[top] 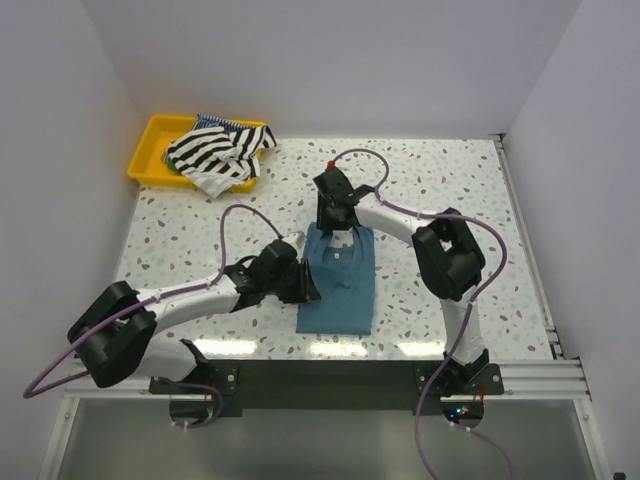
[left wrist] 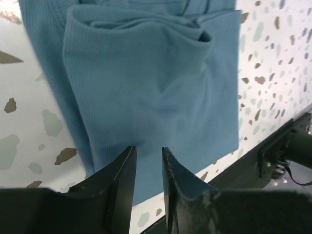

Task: Fold and stack the tank tops
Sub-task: Fold the tank top

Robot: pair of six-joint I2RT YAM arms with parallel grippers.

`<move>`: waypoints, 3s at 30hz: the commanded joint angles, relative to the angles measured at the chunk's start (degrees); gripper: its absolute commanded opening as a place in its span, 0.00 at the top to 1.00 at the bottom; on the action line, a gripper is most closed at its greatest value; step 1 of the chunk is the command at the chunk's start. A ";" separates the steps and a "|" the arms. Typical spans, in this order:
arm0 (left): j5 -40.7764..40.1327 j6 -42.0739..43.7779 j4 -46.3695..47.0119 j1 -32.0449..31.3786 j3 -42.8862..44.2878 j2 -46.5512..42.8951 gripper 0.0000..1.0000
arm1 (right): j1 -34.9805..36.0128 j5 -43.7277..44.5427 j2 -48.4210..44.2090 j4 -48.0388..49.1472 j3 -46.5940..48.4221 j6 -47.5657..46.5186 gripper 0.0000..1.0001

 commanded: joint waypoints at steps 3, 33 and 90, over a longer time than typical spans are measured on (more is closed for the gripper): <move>-2.92 -1.98 2.95 -0.34 -1.84 4.07 0.69 | 0.08 -0.09 1.41 0.12 3.29 0.92 0.71; -6.70 -0.93 -2.50 -0.52 -2.55 10.59 0.80 | -0.01 4.13 -5.89 5.66 2.85 5.93 0.96; 10.70 -0.40 -3.12 -0.34 -7.90 -9.72 0.31 | 12.90 -1.32 -62.05 -4.55 -57.60 27.62 0.51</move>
